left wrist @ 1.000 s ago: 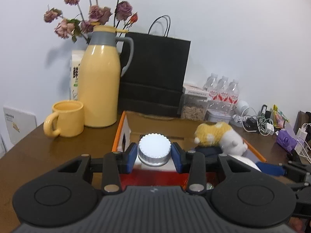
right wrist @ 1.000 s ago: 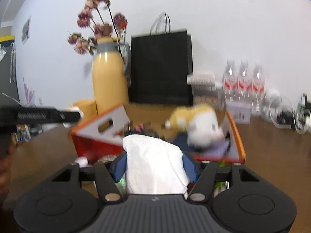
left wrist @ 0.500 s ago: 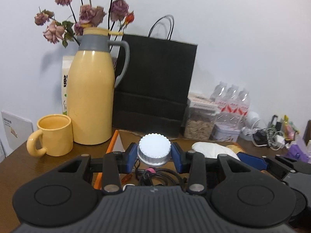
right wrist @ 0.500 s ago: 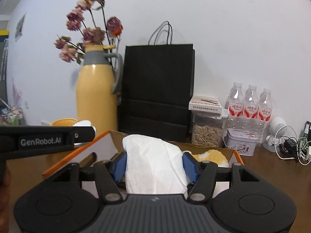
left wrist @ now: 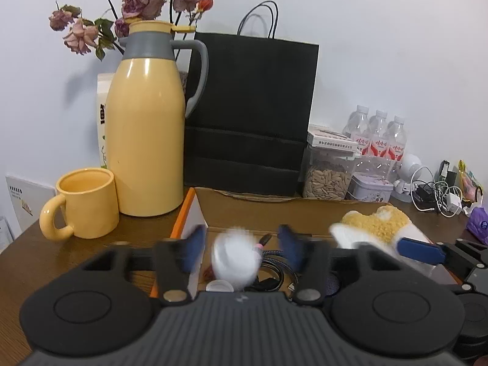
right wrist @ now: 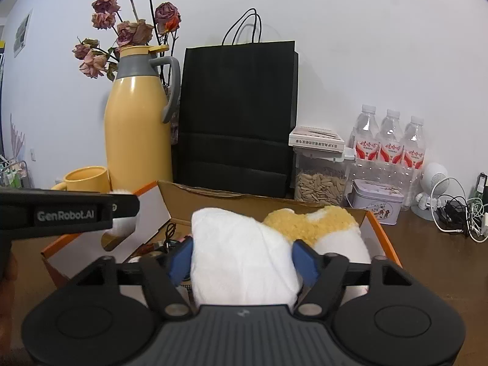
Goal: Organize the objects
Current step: 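Carry the white cap and tissue pack into the box and open both grippers, then withdraw both grippers from the box back over the table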
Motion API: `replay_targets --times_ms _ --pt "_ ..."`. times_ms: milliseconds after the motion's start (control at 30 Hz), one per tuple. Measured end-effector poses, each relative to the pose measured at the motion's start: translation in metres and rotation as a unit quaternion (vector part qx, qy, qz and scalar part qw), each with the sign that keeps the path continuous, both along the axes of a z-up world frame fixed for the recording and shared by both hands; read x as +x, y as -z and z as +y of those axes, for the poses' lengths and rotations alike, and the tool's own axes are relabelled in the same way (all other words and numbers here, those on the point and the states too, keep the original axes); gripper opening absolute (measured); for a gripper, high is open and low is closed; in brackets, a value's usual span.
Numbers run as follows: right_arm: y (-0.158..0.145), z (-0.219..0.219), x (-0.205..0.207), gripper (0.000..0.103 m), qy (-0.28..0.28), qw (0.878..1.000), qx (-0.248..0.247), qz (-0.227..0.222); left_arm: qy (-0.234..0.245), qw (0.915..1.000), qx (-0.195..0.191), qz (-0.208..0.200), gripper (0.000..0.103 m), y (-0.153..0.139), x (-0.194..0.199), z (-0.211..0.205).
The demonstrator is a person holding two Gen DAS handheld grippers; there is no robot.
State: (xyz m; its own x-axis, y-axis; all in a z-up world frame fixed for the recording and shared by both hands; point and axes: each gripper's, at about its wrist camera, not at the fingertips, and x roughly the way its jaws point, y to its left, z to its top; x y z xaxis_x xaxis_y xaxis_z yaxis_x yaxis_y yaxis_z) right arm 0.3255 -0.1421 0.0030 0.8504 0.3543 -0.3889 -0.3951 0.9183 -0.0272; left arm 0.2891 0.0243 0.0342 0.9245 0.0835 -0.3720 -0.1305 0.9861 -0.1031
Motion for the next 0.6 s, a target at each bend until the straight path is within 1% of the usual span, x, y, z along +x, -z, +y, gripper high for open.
replay_targets --times_ms 33,100,200,500,600 --pt "0.000 -0.001 -0.002 0.093 0.000 1.000 0.002 0.000 -0.002 1.0000 -0.001 -0.006 0.102 0.000 -0.002 0.001" --pt "-0.001 -0.004 -0.005 0.103 0.003 1.000 0.005 -0.004 -0.004 0.9998 -0.004 -0.020 0.103 -0.001 -0.005 0.002" --pt "-0.002 -0.007 -0.008 0.103 0.007 1.000 0.008 -0.005 -0.006 0.9998 -0.004 -0.017 0.103 -0.002 -0.005 0.002" --pt "-0.008 -0.009 -0.018 0.103 0.004 1.000 0.013 -0.017 -0.007 0.9997 -0.003 -0.024 0.103 -0.002 -0.012 0.002" --pt "-0.011 -0.009 -0.023 0.103 0.003 1.000 0.014 -0.024 0.000 0.9996 -0.012 -0.026 0.103 -0.005 -0.016 0.004"
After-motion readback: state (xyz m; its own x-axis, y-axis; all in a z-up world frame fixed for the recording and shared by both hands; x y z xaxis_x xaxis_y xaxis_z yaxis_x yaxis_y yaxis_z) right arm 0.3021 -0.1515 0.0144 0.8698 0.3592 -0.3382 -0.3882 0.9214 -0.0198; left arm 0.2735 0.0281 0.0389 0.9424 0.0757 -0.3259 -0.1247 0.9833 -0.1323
